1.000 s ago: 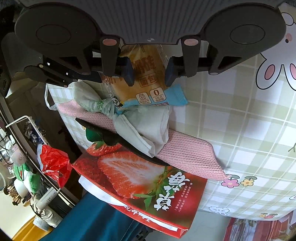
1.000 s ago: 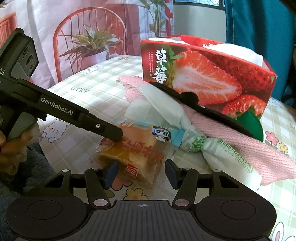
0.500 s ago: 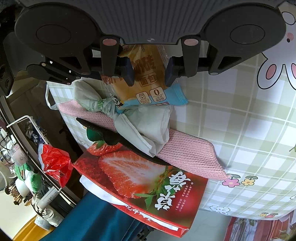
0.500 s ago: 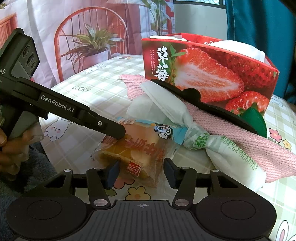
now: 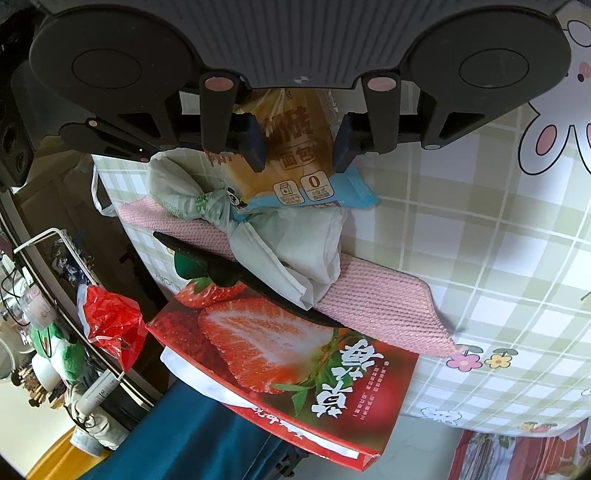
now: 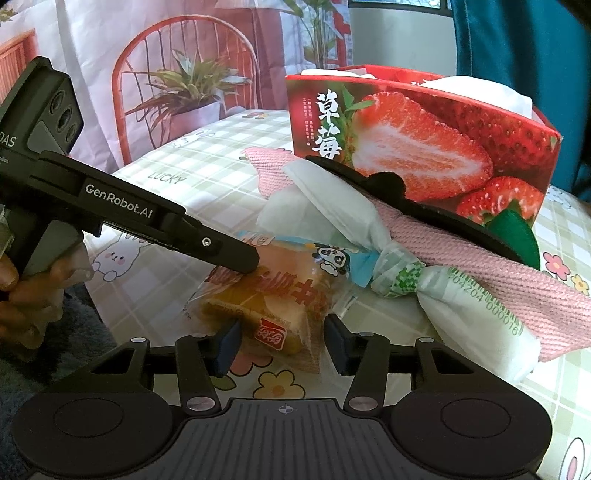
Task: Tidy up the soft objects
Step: 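Lower both tools onto the packaged bread snack and close them on it, then carry the bread snack into the red box and open both tools, then move both tools down to the white wrapped towel roll and close them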
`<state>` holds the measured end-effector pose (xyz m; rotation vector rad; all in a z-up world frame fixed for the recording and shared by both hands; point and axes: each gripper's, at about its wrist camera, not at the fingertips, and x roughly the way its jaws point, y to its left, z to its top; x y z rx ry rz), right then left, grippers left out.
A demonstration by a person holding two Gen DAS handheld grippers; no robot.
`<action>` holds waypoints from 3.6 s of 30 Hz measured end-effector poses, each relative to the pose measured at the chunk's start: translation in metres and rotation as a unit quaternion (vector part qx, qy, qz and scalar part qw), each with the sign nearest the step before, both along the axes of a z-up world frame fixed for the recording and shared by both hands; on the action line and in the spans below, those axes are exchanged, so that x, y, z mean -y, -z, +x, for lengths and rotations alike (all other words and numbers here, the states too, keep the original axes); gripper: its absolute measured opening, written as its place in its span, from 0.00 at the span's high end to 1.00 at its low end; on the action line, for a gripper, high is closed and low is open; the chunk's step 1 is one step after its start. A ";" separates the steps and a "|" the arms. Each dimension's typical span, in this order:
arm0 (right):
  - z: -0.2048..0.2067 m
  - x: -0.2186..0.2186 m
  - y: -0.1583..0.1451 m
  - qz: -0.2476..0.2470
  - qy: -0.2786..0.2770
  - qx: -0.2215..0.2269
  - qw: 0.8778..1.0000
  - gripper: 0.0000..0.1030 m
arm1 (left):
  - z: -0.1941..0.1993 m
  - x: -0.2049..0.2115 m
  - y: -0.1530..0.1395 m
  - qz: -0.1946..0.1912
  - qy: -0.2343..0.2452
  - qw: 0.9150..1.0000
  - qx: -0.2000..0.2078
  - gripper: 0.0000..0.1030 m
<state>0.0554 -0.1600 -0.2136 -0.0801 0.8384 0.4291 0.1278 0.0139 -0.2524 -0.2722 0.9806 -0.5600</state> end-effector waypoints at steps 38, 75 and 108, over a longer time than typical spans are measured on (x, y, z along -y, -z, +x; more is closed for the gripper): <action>-0.014 0.001 -0.040 0.019 -0.003 0.087 0.996 0.63 | -0.014 -0.004 -0.055 -0.043 0.051 0.991 0.116 0.58; 0.204 0.009 -0.086 -0.026 0.030 0.145 0.989 0.64 | 0.160 0.042 -0.126 -0.028 -0.041 0.987 0.151 0.58; 0.083 0.053 -0.082 0.014 0.104 0.173 0.979 0.68 | 0.056 0.043 -0.095 0.085 0.026 0.984 0.155 0.52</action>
